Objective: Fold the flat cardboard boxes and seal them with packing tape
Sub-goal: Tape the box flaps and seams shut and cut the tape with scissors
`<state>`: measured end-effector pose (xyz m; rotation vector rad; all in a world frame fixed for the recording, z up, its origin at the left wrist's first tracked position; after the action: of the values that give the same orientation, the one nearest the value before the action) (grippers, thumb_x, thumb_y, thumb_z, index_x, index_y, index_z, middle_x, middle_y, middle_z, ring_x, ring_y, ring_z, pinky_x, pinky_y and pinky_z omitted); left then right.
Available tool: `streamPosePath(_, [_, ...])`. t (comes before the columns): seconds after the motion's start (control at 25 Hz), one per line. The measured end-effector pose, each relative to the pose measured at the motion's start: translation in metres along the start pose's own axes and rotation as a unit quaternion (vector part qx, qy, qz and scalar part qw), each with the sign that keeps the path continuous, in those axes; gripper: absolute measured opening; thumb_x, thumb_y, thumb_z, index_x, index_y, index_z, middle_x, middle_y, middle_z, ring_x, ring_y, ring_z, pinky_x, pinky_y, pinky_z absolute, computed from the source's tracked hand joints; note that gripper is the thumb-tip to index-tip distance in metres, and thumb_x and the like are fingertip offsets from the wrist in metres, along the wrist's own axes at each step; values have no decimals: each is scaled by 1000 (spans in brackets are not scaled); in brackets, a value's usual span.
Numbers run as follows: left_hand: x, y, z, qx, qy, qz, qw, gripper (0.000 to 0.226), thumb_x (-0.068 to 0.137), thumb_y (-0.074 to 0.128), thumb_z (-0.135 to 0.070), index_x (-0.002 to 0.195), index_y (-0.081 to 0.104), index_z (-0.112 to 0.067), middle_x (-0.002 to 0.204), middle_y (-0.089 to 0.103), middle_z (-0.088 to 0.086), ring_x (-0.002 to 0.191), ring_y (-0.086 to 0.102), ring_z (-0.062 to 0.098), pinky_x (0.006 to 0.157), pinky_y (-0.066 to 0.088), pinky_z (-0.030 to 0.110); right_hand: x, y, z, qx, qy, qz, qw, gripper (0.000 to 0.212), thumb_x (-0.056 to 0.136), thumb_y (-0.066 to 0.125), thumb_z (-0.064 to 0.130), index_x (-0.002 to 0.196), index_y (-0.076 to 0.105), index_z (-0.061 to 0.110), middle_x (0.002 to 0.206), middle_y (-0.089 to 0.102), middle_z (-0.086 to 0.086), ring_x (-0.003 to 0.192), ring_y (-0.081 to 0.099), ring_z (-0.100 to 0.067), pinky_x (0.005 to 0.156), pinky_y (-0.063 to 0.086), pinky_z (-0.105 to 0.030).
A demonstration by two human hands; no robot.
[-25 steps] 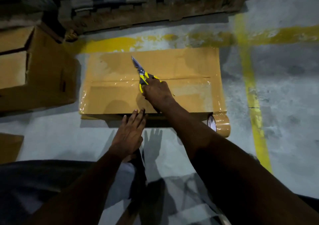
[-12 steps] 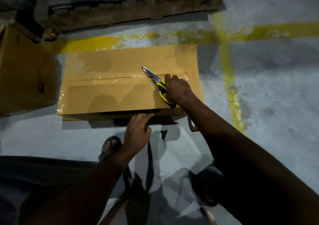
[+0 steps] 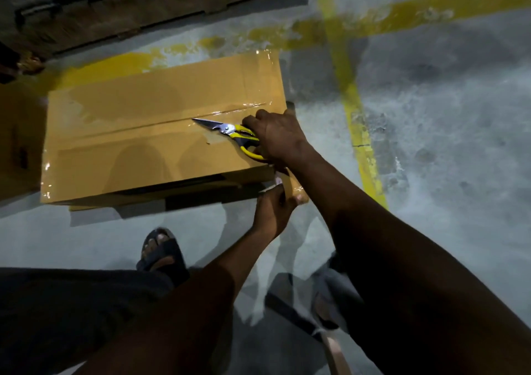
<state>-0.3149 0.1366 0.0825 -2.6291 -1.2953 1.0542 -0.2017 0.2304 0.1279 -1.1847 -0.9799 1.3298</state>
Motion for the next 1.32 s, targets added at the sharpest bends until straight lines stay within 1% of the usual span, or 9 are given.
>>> streamPosePath(0.08, [-1,0,9,3,5,-21,1000,41,80,63,-41,107,69,-11,108,72,8,103,66,21,93,52,41,0,2,-3,7,-5,-8,1000,51,87,60,43,134,50,24,123,58,-7,105,62,-31,95,34,-44])
streamPosePath(0.16, [-4,-2,10,14,9,-20,1000,38,83,64,-41,110,67,-14,107,71,8,101,66,23,91,52,44,-1,2,-6,12,-17,-12,1000,51,89,59,44,135,50,24,123,58,-7,105,61,-30,96,32,-45])
streamPosePath(0.56, [-3,-10,12,9,2,20,1000,29,86,70,-17,115,66,-10,111,70,5,103,65,19,95,51,37,-4,7,-11,-10,-62,-30,998,53,88,61,46,135,52,24,119,61,-8,100,63,-31,95,35,-48])
streamPosePath(0.76, [-9,-5,31,-2,-78,-11,997,26,84,69,-39,85,61,-14,85,67,6,86,64,24,81,55,49,0,5,-10,-5,-50,-21,998,53,89,60,46,137,50,26,122,60,-6,104,62,-29,96,34,-46])
streamPosePath(0.84, [-10,-1,27,-57,-110,-33,992,28,83,73,-35,81,50,-19,84,57,2,85,58,22,68,55,42,-1,4,-11,30,-38,-20,999,53,89,62,45,137,50,27,124,59,-5,110,59,-28,96,34,-43])
streamPosePath(0.96, [-14,0,12,-61,-93,-51,993,34,80,77,-26,86,43,-23,88,50,-5,79,51,9,52,47,18,-10,-5,-35,139,23,12,990,59,85,70,42,139,51,26,131,60,-5,116,58,-28,94,41,-37])
streamPosePath(1.12, [-15,-4,7,-54,-21,-59,997,30,79,77,-17,83,48,-25,91,55,-5,90,53,14,78,46,33,-51,-23,-110,235,71,-12,969,34,83,74,41,106,71,17,94,74,-8,85,68,-27,70,47,-27])
streamPosePath(1.24, [-15,-3,4,-75,1,-36,997,27,80,74,-8,90,61,-29,105,63,-7,106,57,13,91,48,35,-88,-23,-166,258,116,105,953,20,85,75,24,103,71,17,88,74,-8,75,68,-23,63,44,-22])
streamPosePath(1.32, [-17,0,-1,-109,-15,-16,994,32,82,71,-4,101,66,-29,108,62,-11,107,58,15,89,51,42,-116,-17,-196,346,163,193,904,24,88,67,1,108,67,13,85,73,-8,73,69,-26,52,48,-21])
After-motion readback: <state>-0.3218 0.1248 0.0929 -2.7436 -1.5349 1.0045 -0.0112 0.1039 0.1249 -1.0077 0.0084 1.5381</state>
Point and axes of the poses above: each hand's wrist, its own x-axis towards the middle knuckle, its own y-axis out of the palm, z = x × y, the point moved 3 cm from there along x, towards the middle knuckle
